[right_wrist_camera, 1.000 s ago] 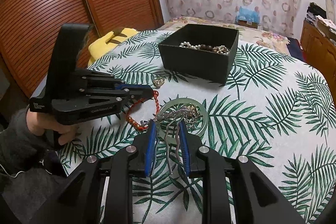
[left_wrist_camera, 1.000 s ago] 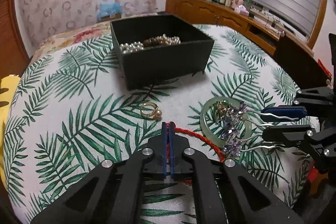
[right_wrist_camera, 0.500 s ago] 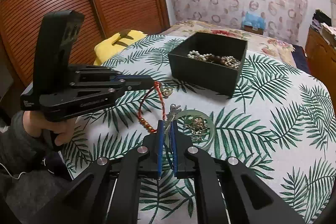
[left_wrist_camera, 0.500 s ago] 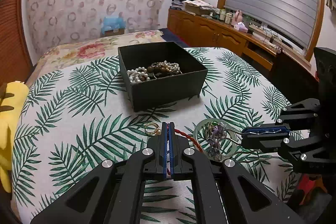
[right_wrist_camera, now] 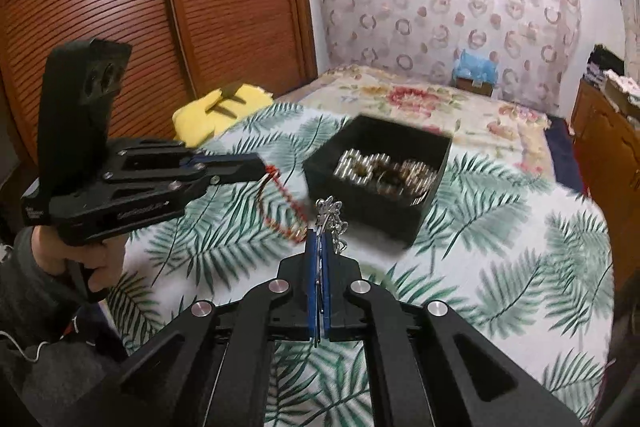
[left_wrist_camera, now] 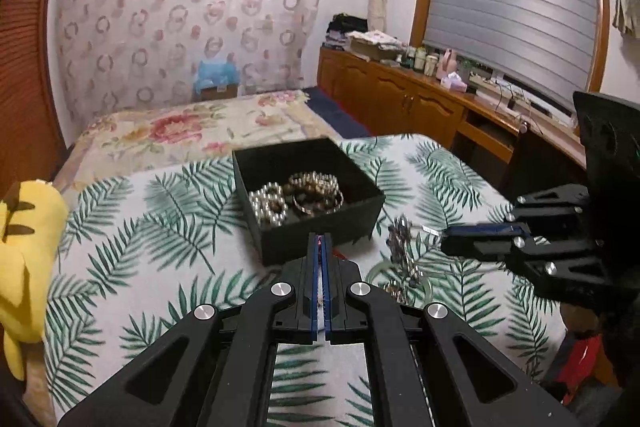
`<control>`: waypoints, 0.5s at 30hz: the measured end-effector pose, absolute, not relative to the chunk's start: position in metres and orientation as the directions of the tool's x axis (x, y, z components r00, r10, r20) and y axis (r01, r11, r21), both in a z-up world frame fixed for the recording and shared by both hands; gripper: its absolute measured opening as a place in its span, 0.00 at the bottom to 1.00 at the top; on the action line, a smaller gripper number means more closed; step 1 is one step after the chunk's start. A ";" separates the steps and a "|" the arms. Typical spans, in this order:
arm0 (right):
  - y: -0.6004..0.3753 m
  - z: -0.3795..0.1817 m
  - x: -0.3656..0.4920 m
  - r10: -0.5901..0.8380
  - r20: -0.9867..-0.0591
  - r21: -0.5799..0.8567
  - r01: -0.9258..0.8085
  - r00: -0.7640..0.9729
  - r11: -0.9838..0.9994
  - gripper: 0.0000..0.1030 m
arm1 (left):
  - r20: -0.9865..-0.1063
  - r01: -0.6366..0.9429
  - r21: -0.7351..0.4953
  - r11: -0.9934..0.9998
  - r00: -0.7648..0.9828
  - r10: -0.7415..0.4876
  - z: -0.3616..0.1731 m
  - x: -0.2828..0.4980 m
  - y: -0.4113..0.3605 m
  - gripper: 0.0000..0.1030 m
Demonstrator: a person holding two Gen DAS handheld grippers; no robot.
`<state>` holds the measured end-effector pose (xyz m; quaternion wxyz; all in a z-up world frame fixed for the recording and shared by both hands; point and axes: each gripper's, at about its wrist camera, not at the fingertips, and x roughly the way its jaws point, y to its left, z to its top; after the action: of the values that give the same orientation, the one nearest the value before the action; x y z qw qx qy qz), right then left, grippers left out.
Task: Organize jewelry
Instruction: 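Carry the red bracelet and hair comb into the black box and open both grippers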
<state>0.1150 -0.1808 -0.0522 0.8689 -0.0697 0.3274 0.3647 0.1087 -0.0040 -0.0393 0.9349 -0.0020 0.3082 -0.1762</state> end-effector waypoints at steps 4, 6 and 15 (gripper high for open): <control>-0.179 -0.035 0.135 0.579 -0.596 0.077 -0.678 0.556 0.731 0.03 | -0.556 0.326 -0.105 0.940 0.764 -0.327 -0.027 0.115 -0.001 0.01; -0.176 -0.029 0.147 0.576 -0.585 0.058 -0.679 0.571 0.732 0.03 | -0.543 0.325 -0.100 0.941 0.774 -0.325 -0.019 0.119 0.001 0.00; -0.152 -0.046 0.218 0.543 -0.580 0.013 -0.660 0.607 0.751 0.03 | -0.518 0.312 -0.065 0.948 0.802 -0.299 -0.001 0.150 0.002 0.01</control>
<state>0.2177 -0.1517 -0.0459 0.8905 -0.1019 0.2872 0.3380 0.1499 0.0021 -0.0006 0.9490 0.0115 0.2707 -0.1610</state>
